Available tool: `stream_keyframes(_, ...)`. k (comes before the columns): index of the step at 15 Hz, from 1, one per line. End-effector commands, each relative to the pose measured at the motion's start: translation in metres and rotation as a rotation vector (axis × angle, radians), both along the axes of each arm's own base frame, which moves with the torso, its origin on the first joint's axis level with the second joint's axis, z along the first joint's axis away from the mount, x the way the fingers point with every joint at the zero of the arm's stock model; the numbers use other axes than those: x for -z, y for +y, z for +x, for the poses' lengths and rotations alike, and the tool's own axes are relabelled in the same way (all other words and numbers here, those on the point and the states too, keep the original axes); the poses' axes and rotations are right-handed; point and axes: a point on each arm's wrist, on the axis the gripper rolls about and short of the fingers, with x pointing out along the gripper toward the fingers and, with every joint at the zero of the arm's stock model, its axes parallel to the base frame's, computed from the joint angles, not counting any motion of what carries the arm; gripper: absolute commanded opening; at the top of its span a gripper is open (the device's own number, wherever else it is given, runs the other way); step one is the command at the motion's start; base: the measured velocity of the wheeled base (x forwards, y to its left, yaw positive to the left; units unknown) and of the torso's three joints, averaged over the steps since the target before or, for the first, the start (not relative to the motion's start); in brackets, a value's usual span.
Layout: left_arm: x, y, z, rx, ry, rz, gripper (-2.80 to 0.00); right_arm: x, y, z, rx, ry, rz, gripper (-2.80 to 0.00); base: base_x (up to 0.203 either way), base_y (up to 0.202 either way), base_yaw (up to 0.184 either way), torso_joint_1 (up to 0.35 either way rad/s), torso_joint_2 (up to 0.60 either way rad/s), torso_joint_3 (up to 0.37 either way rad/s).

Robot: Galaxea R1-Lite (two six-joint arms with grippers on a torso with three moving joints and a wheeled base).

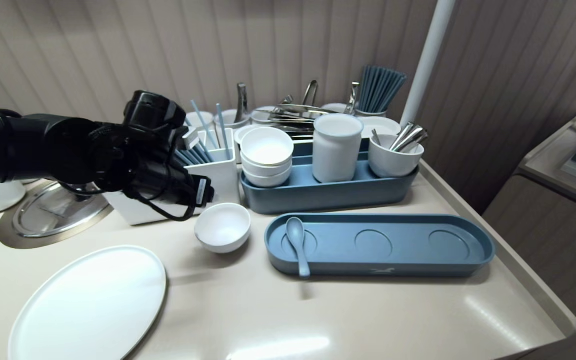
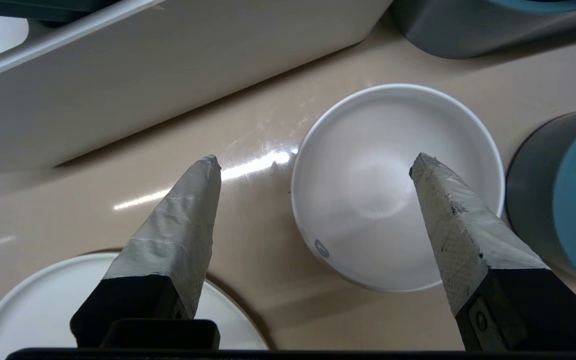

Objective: Pick the bowl and place it on the plate

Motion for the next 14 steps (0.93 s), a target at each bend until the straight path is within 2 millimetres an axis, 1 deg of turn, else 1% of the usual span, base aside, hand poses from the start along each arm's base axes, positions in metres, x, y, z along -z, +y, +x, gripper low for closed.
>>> stream_keyframes(1, 0.013, 0.000, 0.008, -0.007, 0.037, 0.011, 0.00, 0.000, 0.000, 0.000, 0.000, -0.001, 0.000, -2.80, 0.000, 0.000, 0.000, 0.000, 0.00, 0.000)
stream_keyframes(3, 0.025, -0.004, 0.016, -0.010, 0.067, 0.016, 0.00, 0.000, 0.000, 0.000, 0.000, 0.000, 0.000, -2.80, 0.000, 0.000, 0.000, 0.000, 0.00, 0.000)
stream_keyframes(6, 0.033, -0.005, 0.020, -0.012, 0.088, 0.022, 0.00, 0.000, 0.000, 0.000, 0.000, 0.000, 0.000, -2.80, 0.000, 0.000, 0.000, 0.000, 0.00, 0.000)
stream_keyframes(9, 0.048, -0.006, 0.028, -0.025, 0.123, 0.027, 0.00, 0.000, 0.000, 0.000, 0.000, -0.001, 0.000, -2.80, 0.000, 0.000, 0.000, 0.000, 0.00, 0.000)
stream_keyframes(11, 0.048, -0.006, 0.032, -0.034, 0.122, 0.020, 0.00, 0.000, 0.000, 0.000, 0.000, 0.000, 0.000, -2.80, 0.000, 0.000, 0.000, 0.000, 0.00, 0.000)
stream_keyframes(14, 0.057, -0.007, 0.038, -0.052, 0.142, 0.012, 0.00, 0.000, 0.000, 0.000, 0.000, 0.000, 0.000, -2.80, 0.000, 0.000, 0.000, 0.000, 0.00, 0.000)
